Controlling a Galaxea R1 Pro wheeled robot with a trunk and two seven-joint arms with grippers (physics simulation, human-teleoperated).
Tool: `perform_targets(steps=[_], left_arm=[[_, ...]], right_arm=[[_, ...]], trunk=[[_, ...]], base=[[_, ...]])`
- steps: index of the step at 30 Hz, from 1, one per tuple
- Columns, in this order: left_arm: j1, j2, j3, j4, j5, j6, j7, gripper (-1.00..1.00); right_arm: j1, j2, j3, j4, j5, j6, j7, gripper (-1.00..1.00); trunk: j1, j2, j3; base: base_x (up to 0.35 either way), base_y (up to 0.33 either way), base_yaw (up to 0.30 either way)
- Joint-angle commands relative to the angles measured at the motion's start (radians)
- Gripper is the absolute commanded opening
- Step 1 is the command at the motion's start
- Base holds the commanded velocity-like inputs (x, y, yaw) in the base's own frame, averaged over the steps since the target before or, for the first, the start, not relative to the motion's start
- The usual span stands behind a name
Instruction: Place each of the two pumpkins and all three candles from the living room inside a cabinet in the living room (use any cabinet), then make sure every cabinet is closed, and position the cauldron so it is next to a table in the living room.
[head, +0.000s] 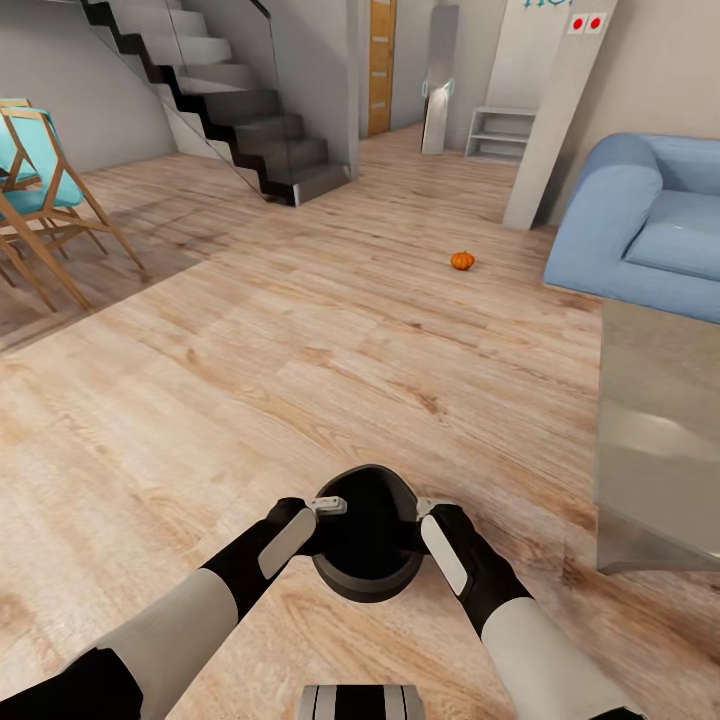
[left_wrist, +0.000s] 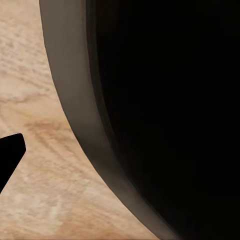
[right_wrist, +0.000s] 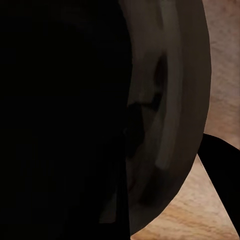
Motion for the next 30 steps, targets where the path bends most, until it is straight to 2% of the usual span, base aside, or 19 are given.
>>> perform_targets(steps=[1, 4, 5, 30], left_arm=[[-0.001, 0.0, -0.004, -0.001, 0.011, 0.0, 0.009, 1.0], [-0.001, 0.0, -0.004, -0.001, 0.011, 0.0, 0.008, 1.0], [-0.001, 0.0, -0.004, -0.001, 0.011, 0.0, 0.008, -1.0], [0.0, 0.0, -0.003, -0.003, 0.011, 0.0, 0.01, -1.0]], right_arm=[[0.0, -0.001, 0.002, 0.017, -0.016, -0.01, -0.008, -1.0], [0.0, -0.001, 0.002, 0.017, -0.016, -0.01, -0.008, -1.0], [0.0, -0.001, 0.002, 0.017, -0.016, -0.01, -0.008, -1.0], [0.0, -0.001, 0.002, 0.017, -0.016, -0.01, -0.008, -1.0]], trunk=[[0.0, 0.0, -0.001], [0.0, 0.0, -0.001], [0.0, 0.0, -0.001], [0.0, 0.0, -0.001]], base=[[0.0, 0.0, 0.0], [0.0, 0.0, 0.0], [0.0, 0.0, 0.0], [0.0, 0.0, 0.0]])
